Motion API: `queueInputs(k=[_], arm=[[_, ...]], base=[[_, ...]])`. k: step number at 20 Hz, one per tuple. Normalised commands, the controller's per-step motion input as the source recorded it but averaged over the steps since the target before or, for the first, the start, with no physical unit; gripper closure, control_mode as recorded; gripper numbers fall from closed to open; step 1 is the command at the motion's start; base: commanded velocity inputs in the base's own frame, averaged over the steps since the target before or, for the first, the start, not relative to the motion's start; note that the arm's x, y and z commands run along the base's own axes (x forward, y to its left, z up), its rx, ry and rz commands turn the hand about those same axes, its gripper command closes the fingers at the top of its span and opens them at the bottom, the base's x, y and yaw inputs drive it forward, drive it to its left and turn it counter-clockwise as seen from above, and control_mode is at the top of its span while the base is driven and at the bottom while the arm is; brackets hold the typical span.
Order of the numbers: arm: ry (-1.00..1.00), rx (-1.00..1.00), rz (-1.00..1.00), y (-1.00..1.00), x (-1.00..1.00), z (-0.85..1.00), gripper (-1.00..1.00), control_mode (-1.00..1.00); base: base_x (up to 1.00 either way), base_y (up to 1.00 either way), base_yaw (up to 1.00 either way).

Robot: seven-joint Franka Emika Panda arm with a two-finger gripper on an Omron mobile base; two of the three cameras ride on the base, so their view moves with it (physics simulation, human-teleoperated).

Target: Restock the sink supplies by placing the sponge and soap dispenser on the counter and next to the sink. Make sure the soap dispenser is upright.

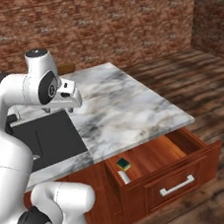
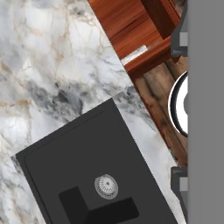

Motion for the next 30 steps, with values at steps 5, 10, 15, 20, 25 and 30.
queueInputs(k=[5,10,15,20,25,30], arm=[[0.0,0.0,0.0,0.0,0.0,-0.08,-1.0,-1.0],[0.0,0.02,0.0,-0.14,-0.1,-0.3,-1.0,-1.0],[0.05,0.09,-0.05,-0.63,-0.15,-0.62,-1.0,-1.0],[0.06,0.11,-0.06,-0.68,0.0,-0.37,-1.0,-1.0],[0.14,0.06,0.0,-0.66,0.01,-0.59,-1.0,-1.0],[0.17,0.1,0.0,-0.61,0.01,-0.78,-1.0,-1.0]], base=[[0.0,0.0,0.0],[0.0,0.0,0.0],[0.0,0.0,0.0],[0.0,0.0,0.0],[0.0,0.0,0.0],[0.0,0.0,0.0]])
